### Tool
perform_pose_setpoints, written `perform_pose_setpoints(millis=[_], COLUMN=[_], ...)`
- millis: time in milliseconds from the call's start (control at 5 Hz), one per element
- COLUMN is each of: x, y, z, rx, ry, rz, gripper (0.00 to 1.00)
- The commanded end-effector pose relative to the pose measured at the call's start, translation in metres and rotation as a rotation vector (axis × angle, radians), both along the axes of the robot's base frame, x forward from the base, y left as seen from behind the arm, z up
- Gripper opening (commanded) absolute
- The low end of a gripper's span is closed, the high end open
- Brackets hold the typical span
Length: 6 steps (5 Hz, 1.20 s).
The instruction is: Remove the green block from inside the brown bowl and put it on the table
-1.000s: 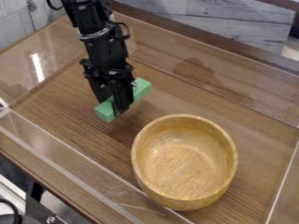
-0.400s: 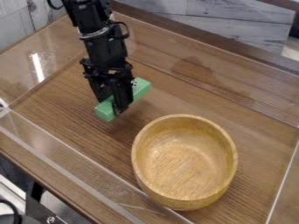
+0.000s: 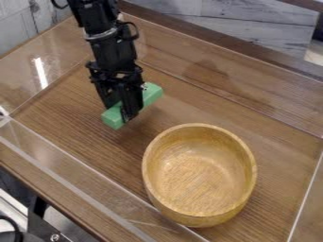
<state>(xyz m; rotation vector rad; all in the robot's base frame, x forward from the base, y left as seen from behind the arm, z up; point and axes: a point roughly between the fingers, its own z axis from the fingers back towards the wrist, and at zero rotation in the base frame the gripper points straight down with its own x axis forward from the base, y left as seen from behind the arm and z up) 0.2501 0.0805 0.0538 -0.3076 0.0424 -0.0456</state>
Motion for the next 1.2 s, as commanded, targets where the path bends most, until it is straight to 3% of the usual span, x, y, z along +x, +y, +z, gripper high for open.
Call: perform_pose_setpoints(millis=[0,1000], x=[0.0093,0.0116], y=[0.0083,0.0109], z=[0.0115,0.0111], rx=[0.017,-0.001], ry=[-0.043,-0.021], rz=[0.014,0.019], gripper=[0.0,0.0])
